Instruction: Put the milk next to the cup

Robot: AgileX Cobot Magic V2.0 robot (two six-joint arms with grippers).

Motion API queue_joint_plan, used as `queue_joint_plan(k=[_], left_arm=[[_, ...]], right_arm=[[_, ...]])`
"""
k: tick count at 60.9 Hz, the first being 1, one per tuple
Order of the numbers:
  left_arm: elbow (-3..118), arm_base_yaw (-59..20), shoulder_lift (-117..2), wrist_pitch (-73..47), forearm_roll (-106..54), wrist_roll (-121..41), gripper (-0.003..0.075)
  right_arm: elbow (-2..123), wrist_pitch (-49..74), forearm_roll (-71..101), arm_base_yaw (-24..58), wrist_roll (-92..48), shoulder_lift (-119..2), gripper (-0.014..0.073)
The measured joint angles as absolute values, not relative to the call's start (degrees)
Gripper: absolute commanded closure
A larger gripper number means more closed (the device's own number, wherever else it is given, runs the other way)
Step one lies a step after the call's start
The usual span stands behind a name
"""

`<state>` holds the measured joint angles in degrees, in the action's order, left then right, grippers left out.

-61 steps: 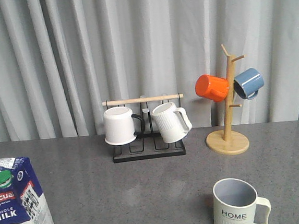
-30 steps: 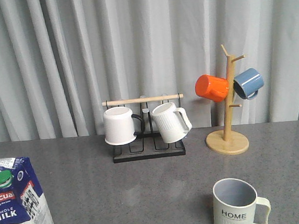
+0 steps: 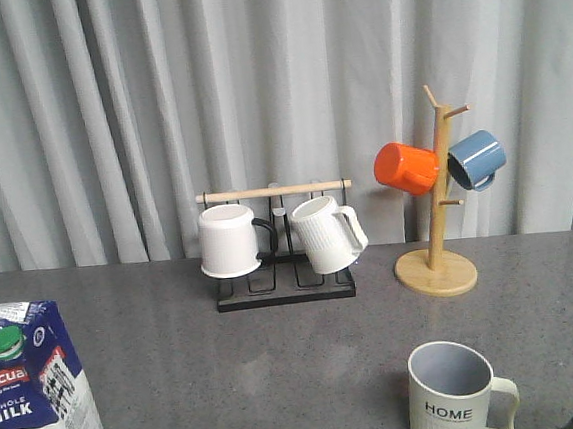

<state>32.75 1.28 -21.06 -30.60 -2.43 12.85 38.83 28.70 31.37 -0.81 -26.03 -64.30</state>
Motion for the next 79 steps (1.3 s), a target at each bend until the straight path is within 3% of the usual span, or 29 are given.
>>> queue_joint_plan(k=[43, 79], left_arm=[[32.7, 1.3, -21.1, -30.5, -2.4, 12.8, 0.0343], [32.7, 1.3, -21.1, -30.5, -2.4, 12.8, 0.0343]], right_arm=[[39.0, 18.7, 53.2, -0.8, -49.9, -77.3, 0.0183], [47.8, 17.9, 54.4, 0.1, -53.0, -87.9, 0.0196]])
